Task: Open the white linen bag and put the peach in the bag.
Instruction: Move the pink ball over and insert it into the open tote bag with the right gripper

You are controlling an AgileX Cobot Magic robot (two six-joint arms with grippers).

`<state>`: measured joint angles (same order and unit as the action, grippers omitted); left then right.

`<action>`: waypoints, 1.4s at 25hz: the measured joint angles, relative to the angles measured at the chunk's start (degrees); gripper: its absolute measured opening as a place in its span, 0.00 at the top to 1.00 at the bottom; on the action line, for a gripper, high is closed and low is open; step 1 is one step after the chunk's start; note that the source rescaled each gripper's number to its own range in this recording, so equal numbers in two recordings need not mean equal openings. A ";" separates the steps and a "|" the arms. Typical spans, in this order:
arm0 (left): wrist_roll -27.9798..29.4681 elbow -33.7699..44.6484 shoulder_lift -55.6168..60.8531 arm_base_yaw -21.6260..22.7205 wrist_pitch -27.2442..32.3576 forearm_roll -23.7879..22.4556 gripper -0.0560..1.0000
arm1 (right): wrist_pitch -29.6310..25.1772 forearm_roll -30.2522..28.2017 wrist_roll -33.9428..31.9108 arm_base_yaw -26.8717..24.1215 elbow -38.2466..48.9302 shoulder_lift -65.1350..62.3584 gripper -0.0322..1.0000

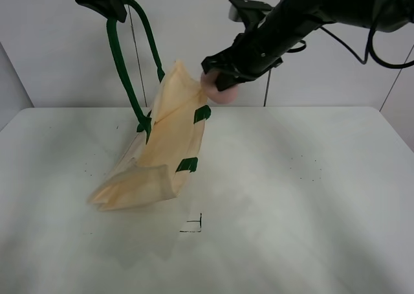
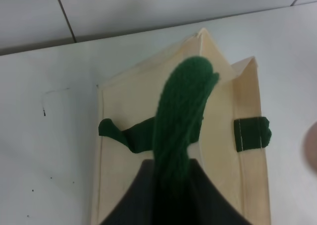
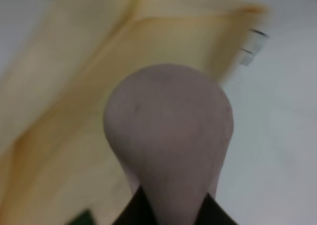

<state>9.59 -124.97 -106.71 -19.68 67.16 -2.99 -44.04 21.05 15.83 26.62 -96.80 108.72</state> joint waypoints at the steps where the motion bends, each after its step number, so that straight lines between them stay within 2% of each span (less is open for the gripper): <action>1: 0.00 0.00 0.00 0.00 0.00 0.00 0.95 | 0.69 0.15 0.31 1.27 0.00 0.60 0.97; 5: 0.00 0.00 0.00 0.00 0.00 0.00 0.95 | 4.06 0.35 0.84 4.47 0.00 3.77 0.97; 10: 0.05 0.00 0.00 0.00 0.00 0.00 0.95 | 9.05 1.87 0.89 4.90 0.06 8.50 0.97; 15: 0.05 0.00 0.00 0.00 0.00 0.00 0.95 | 11.26 6.03 1.13 5.10 0.06 12.99 0.97; 21: 0.05 0.00 0.00 0.00 0.00 0.00 0.95 | 15.54 10.23 7.15 6.49 0.25 15.34 0.97; 25: 0.05 0.00 0.00 0.00 0.00 0.00 0.95 | 17.43 11.02 9.99 7.42 0.25 15.48 0.95; 27: 0.05 0.00 0.00 0.00 0.00 0.00 0.95 | 17.81 11.25 10.36 7.47 0.25 15.48 0.78; 30: 0.05 0.00 0.00 0.00 0.00 0.00 0.95 | 17.88 11.23 10.64 7.47 0.25 15.48 0.24; 32: 0.05 0.00 0.00 0.00 0.00 0.00 0.95 | 18.03 11.12 10.70 7.47 0.25 15.48 0.09; 35: 0.05 0.00 0.00 0.00 0.00 0.02 0.95 | 16.02 10.98 10.46 7.31 0.17 15.48 0.02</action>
<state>9.64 -124.97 -106.71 -19.68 67.16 -2.97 -28.02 32.03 26.30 33.94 -96.63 124.20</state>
